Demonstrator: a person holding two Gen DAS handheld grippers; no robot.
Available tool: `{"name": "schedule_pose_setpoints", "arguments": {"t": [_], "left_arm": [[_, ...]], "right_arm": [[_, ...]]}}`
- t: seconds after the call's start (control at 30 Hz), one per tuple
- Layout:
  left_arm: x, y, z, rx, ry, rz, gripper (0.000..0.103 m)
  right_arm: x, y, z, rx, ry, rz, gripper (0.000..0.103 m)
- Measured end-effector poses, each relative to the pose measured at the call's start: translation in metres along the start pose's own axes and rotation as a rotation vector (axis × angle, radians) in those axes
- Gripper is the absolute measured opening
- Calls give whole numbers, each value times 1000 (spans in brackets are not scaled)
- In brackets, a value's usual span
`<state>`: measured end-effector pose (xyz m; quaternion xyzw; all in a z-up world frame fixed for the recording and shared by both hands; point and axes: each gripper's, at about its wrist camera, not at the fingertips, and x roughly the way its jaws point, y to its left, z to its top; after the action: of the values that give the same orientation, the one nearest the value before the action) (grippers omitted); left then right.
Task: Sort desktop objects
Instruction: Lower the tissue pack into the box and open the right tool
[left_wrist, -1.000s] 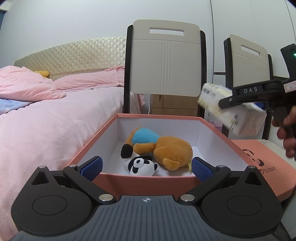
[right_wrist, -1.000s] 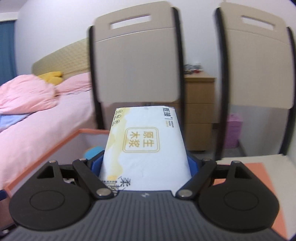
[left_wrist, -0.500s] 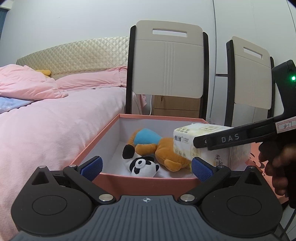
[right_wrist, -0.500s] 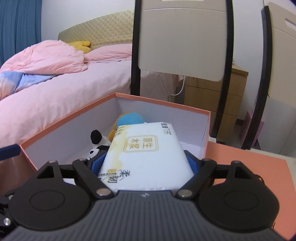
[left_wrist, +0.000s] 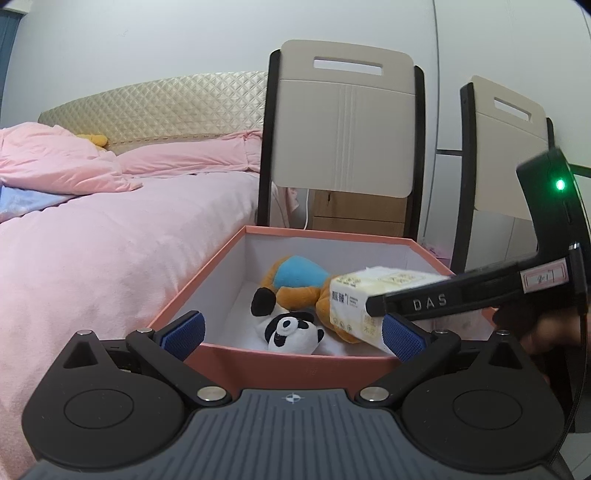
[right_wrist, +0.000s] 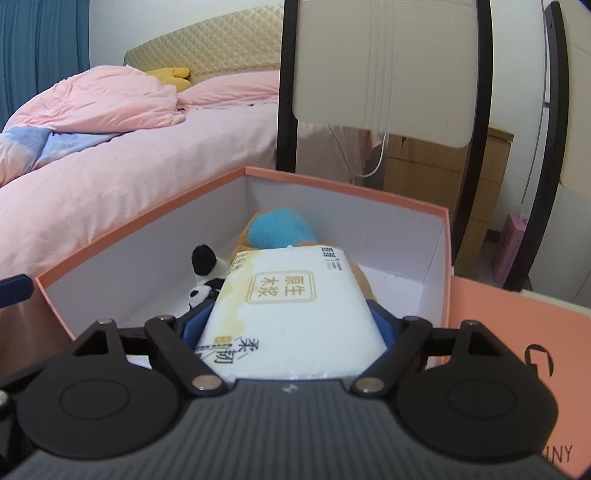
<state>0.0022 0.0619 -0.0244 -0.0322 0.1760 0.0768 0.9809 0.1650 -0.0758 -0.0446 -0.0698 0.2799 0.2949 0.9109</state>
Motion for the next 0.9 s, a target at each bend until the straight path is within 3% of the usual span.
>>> {"name": "schedule_pose_setpoints", "arguments": {"t": [0.23, 0.33, 0.5, 0.9], "left_arm": [[-1, -1, 0, 3, 1, -2, 103], [-1, 0, 0, 2, 0, -4, 103], [-2, -2, 0, 6, -1, -13, 103], [-8, -9, -2, 27, -18, -38, 103]], "right_arm": [[-3, -4, -2, 27, -13, 5, 86], [-10, -10, -3, 54, -36, -11, 98], [-31, -21, -5, 105, -86, -24, 103], [-98, -35, -36, 118, -190, -90, 103]]}}
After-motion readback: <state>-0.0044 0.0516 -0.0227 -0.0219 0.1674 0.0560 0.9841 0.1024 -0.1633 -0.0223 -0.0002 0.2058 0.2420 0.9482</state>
